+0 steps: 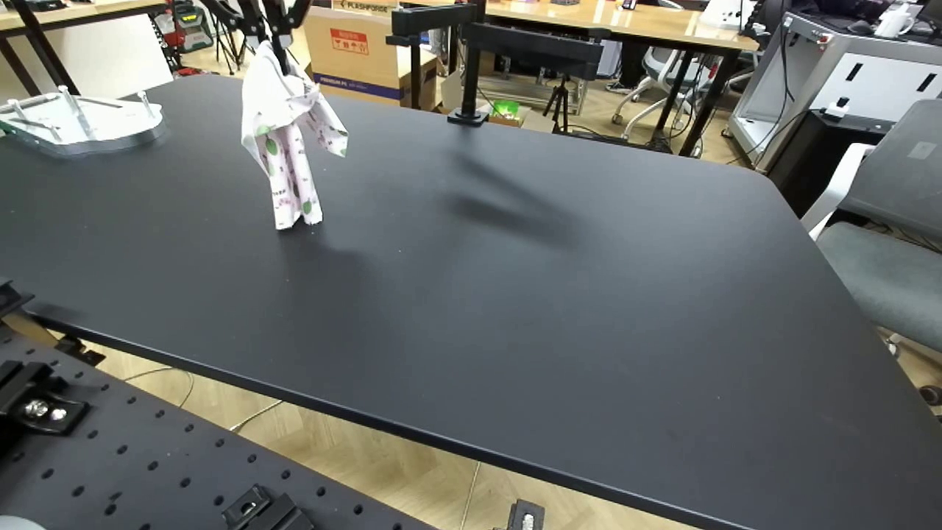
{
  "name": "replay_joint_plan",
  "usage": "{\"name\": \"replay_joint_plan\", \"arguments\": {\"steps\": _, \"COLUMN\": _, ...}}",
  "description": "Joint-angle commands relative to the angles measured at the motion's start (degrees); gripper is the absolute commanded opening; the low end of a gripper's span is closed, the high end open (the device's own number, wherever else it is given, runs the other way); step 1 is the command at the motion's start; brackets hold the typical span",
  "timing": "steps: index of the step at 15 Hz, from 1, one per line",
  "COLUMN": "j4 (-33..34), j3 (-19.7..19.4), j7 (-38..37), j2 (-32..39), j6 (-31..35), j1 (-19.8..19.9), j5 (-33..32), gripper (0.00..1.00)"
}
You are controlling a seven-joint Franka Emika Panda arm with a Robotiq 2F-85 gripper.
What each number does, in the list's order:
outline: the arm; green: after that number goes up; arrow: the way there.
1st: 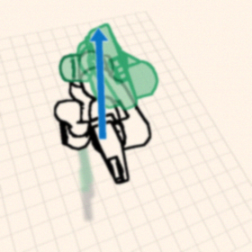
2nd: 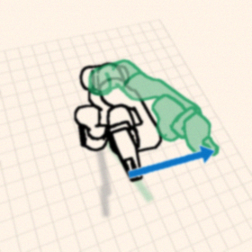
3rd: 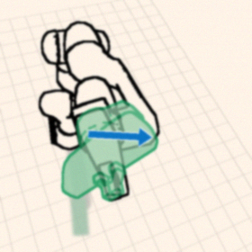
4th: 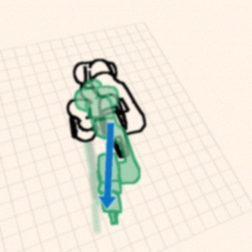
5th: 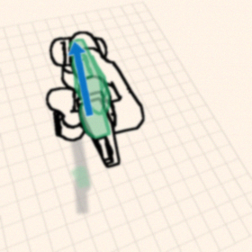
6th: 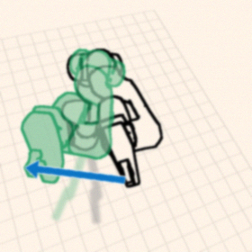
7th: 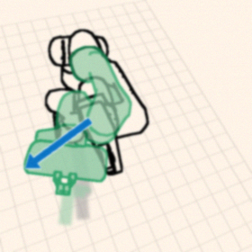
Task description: Put the cloth on the table
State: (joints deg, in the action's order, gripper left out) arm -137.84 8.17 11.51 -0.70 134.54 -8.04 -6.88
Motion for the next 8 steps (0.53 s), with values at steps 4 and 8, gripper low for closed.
{"name": "replay_joint_plan", "arguments": {"steps": 4, "j4": -0.3, "j3": -0.9, "j7": 0.4, "j2": 1.2, "j6": -1.2, "j1": 0.9, "j5": -1.9, "gripper": 0.62}}
{"name": "replay_joint_plan", "arguments": {"steps": 8, "j4": 0.3, "j3": -1.0, "j7": -1.3, "j2": 1.7, "j6": -4.6, "j1": 1.2, "j5": -0.5, "gripper": 0.9}}
